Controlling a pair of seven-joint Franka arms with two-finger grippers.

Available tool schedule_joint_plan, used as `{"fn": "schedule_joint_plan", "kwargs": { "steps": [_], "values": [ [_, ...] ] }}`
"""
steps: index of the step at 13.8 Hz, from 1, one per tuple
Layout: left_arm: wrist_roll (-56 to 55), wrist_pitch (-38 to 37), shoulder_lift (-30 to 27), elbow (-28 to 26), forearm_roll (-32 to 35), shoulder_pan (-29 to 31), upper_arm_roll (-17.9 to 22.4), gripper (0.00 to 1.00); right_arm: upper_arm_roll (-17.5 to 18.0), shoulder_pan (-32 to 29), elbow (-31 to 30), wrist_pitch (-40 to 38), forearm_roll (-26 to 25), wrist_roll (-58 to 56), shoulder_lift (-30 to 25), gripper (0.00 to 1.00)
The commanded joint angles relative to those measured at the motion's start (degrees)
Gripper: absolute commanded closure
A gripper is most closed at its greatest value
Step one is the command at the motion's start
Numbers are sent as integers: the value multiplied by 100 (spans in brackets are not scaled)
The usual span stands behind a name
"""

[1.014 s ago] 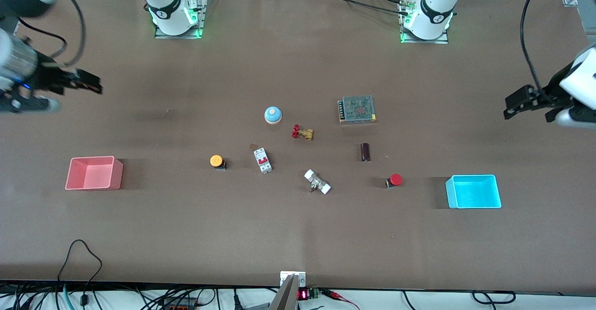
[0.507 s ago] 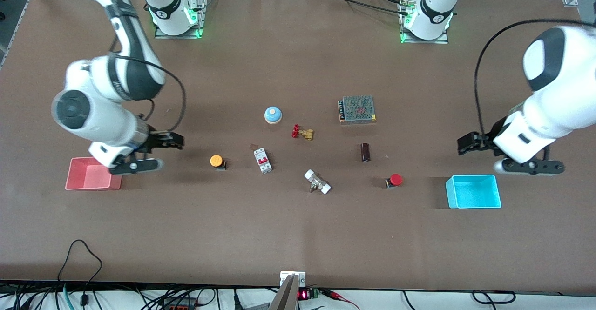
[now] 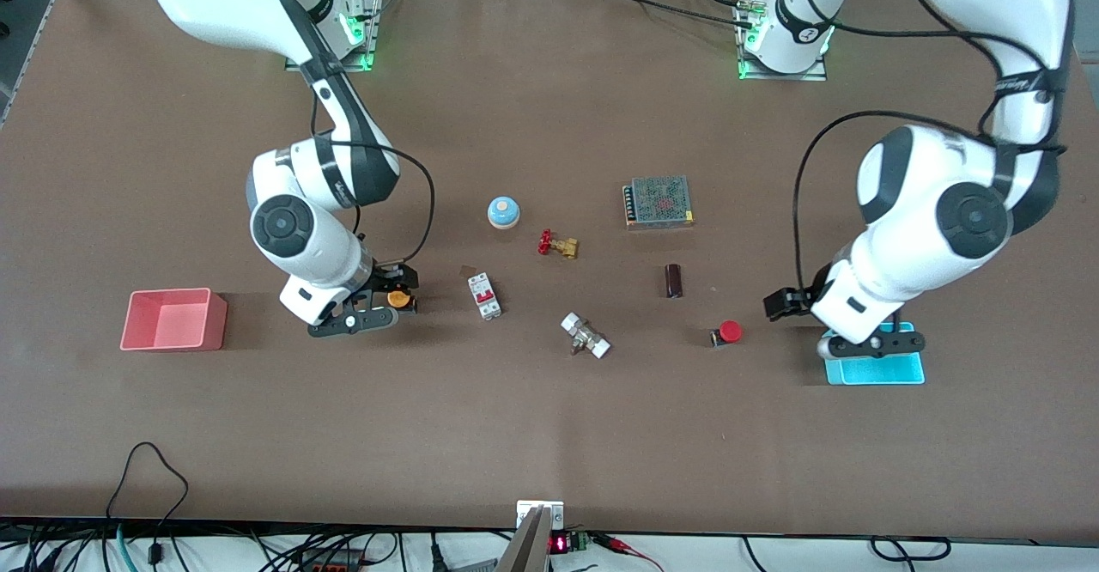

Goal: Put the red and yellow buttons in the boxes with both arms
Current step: 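Lower both grippers and grasp the yellow and red buttons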

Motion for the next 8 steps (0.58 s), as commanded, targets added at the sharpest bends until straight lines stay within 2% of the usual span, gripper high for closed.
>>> {"fn": "schedule_joint_plan", "kwargs": {
  "steps": [1, 8],
  "values": [
    [-594, 324, 405, 157, 300, -249, 48, 0, -40, 10, 304, -2, -57, 105, 322, 0],
    [-1404, 994, 1232, 95, 574, -557, 65, 0, -23, 132, 304, -2, 75, 439, 541, 0]
  ]
}}
